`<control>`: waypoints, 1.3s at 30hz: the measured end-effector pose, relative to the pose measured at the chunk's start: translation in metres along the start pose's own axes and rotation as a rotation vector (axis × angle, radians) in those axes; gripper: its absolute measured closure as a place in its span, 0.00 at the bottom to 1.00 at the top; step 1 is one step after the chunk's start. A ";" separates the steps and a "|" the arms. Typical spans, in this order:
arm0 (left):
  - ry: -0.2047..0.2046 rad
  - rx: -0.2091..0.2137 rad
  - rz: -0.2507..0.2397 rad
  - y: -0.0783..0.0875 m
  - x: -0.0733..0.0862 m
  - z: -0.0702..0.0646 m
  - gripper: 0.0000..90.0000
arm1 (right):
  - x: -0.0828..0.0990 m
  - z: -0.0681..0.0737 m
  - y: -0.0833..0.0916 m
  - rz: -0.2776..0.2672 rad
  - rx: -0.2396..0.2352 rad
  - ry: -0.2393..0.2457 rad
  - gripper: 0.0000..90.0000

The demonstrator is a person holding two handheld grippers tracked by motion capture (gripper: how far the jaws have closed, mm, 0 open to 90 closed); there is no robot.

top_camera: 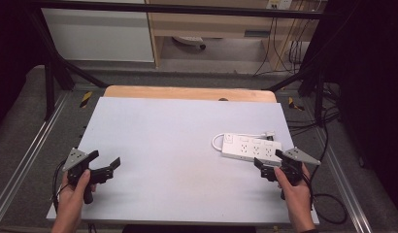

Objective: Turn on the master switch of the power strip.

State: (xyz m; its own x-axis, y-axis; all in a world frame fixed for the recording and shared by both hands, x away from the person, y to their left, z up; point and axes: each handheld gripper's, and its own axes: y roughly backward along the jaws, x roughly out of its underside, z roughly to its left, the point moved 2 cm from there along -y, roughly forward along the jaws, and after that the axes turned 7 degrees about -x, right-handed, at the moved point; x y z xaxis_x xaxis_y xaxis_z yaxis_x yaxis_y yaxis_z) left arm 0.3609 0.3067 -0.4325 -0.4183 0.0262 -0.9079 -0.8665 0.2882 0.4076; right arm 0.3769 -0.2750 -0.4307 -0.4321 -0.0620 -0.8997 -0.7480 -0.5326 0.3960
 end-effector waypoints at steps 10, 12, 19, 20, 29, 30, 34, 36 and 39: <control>0.002 -0.030 -0.004 0.013 0.003 0.006 0.06 | -0.024 -0.001 -0.003 -0.038 -0.025 0.002 0.05; 0.004 -0.030 0.001 0.015 0.004 0.005 0.06 | -0.029 0.001 -0.003 -0.041 -0.030 0.008 0.04; -0.008 -0.021 0.009 0.014 0.005 0.001 0.06 | -0.044 0.001 -0.005 -0.037 -0.053 0.020 0.06; -0.006 -0.020 0.006 0.014 0.004 0.001 0.06 | -0.044 0.001 -0.005 -0.035 -0.052 0.018 0.05; -0.004 -0.019 0.013 0.015 0.005 0.001 0.06 | -0.050 -0.003 -0.016 -0.036 -0.014 -0.016 0.03; -0.003 -0.021 0.012 0.014 0.005 0.002 0.06 | -0.050 -0.003 -0.016 -0.036 -0.014 -0.016 0.03; -0.004 -0.019 0.016 0.014 0.005 0.002 0.06 | -0.056 -0.002 -0.023 -0.019 -0.009 -0.023 0.03; -0.009 -0.019 0.014 0.014 0.005 0.002 0.06 | -0.058 -0.001 -0.027 -0.010 -0.003 -0.020 0.03; -0.009 -0.021 0.018 0.014 0.005 0.001 0.06 | -0.062 -0.001 -0.032 -0.005 0.008 -0.017 0.03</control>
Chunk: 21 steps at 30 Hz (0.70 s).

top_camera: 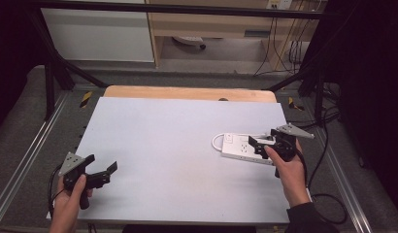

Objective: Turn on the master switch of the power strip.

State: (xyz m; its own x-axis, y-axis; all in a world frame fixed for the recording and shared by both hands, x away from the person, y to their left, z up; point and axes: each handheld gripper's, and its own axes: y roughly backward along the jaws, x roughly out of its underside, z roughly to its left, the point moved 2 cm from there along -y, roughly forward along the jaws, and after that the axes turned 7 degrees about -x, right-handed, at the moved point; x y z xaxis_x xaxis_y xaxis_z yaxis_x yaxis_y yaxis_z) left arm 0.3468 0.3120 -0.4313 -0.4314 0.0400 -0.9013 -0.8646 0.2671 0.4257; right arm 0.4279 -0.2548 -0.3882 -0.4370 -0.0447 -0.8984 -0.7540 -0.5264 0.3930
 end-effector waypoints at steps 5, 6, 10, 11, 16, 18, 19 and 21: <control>0.005 -0.003 0.004 -0.001 0.001 0.000 0.06 | -0.007 -0.001 -0.010 0.021 0.013 0.010 0.04; 0.002 -0.005 0.003 -0.001 0.000 0.000 0.06 | -0.008 -0.001 -0.013 0.029 0.014 0.012 0.05; 0.003 -0.006 0.003 0.000 0.001 0.000 0.06 | -0.011 0.001 -0.020 0.048 0.014 0.028 0.05; 0.002 -0.006 0.003 0.000 0.001 0.000 0.06 | -0.012 0.002 -0.022 0.057 0.016 0.033 0.05; 0.002 -0.001 0.005 -0.001 0.001 0.000 0.06 | -0.012 0.002 -0.035 0.075 0.012 0.030 0.04; 0.001 -0.001 0.005 -0.001 0.001 0.000 0.06 | -0.012 0.002 -0.037 0.078 0.013 0.028 0.05; 0.004 0.000 0.003 -0.001 0.001 0.000 0.06 | -0.012 0.001 -0.038 0.077 0.015 0.020 0.05; 0.005 0.000 0.003 -0.001 0.001 0.000 0.06 | -0.013 0.000 -0.040 0.070 0.012 0.018 0.05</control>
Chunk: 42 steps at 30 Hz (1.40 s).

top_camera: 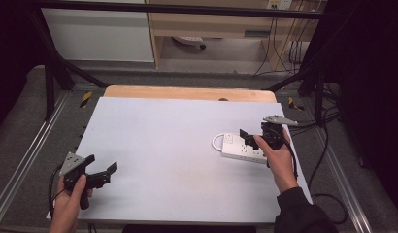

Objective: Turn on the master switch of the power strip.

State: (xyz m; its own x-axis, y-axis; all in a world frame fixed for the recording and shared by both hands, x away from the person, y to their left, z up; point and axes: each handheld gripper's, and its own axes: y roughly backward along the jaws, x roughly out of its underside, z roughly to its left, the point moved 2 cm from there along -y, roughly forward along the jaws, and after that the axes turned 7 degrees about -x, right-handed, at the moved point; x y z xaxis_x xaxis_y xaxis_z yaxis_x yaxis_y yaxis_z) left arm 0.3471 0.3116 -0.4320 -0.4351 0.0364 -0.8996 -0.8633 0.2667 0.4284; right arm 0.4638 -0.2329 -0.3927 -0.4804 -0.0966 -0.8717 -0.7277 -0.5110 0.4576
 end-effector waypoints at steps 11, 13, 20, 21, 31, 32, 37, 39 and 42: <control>0.000 0.000 -0.002 0.000 0.000 0.001 0.06 | -0.001 0.000 -0.014 -0.005 -0.003 -0.005 0.06; 0.000 0.001 -0.002 0.000 0.000 0.001 0.06 | -0.001 0.001 -0.016 -0.005 -0.001 0.005 0.08; -0.003 0.001 -0.002 0.001 0.000 0.001 0.06 | -0.001 0.002 -0.019 -0.027 0.012 0.003 0.20; -0.003 0.001 -0.002 0.001 0.000 0.001 0.06 | -0.001 0.002 -0.020 -0.031 0.011 -0.001 0.21; -0.003 0.002 -0.001 0.000 0.000 0.000 0.06 | -0.001 0.006 -0.022 -0.060 0.018 0.002 0.51; -0.004 0.001 -0.001 0.000 0.000 0.000 0.06 | -0.001 0.006 -0.023 -0.058 0.015 0.002 0.55; -0.009 0.002 0.000 0.000 0.000 0.000 0.06 | 0.000 0.009 -0.025 -0.056 -0.002 0.023 0.71; -0.012 0.002 0.001 0.000 0.000 0.000 0.07 | 0.000 0.009 -0.025 -0.058 -0.009 0.021 0.73; -0.008 0.001 0.002 0.001 0.000 0.001 0.07 | 0.001 0.010 -0.027 -0.063 -0.046 -0.009 0.79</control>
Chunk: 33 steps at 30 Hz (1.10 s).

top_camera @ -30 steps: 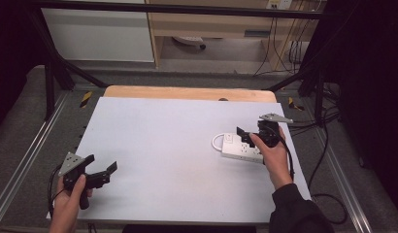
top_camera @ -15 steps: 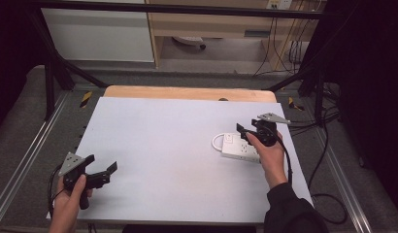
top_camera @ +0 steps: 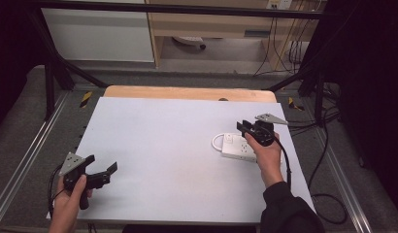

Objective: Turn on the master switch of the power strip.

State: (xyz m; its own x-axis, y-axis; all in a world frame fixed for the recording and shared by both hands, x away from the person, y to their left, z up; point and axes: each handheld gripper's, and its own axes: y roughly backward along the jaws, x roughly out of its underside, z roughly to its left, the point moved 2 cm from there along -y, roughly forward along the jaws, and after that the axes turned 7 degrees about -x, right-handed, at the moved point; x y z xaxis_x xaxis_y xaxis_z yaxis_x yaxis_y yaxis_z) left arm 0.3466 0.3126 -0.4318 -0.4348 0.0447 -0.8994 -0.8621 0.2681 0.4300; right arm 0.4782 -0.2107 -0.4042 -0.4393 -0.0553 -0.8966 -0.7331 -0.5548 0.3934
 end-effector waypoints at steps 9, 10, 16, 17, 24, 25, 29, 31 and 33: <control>-0.003 0.001 0.002 -0.001 0.000 -0.001 0.07 | 0.004 0.005 -0.009 0.010 -0.014 0.008 0.90; -0.006 0.002 0.005 -0.001 0.000 -0.001 0.07 | 0.005 0.005 -0.011 0.019 -0.014 0.017 0.91; -0.007 0.001 0.006 -0.001 0.001 -0.001 0.07 | 0.009 0.008 -0.016 0.046 -0.013 0.029 0.96; -0.007 0.002 0.007 -0.001 0.001 -0.001 0.07 | 0.010 0.008 -0.016 0.049 -0.015 0.023 0.97; -0.007 0.000 0.009 -0.001 0.001 -0.001 0.07 | 0.013 0.011 -0.020 0.065 -0.017 0.032 0.99; -0.008 0.001 0.011 -0.001 0.001 -0.001 0.07 | 0.013 0.011 -0.021 0.066 -0.015 0.033 0.99; -0.006 0.000 0.009 -0.002 0.001 -0.001 0.07 | 0.014 0.012 -0.022 0.075 -0.014 0.041 1.00; -0.006 0.001 0.011 -0.001 0.001 -0.001 0.07 | 0.015 0.013 -0.023 0.080 -0.015 0.041 1.00; -0.006 0.002 0.011 -0.001 0.001 -0.001 0.07 | 0.016 0.013 -0.023 0.086 -0.014 0.042 1.00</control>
State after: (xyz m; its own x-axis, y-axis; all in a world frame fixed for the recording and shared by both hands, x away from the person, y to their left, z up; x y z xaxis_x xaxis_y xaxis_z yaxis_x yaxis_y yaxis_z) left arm 0.3472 0.3115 -0.4332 -0.4429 0.0532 -0.8950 -0.8567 0.2692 0.4400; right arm 0.4819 -0.1881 -0.4250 -0.4782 -0.1376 -0.8674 -0.6862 -0.5579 0.4668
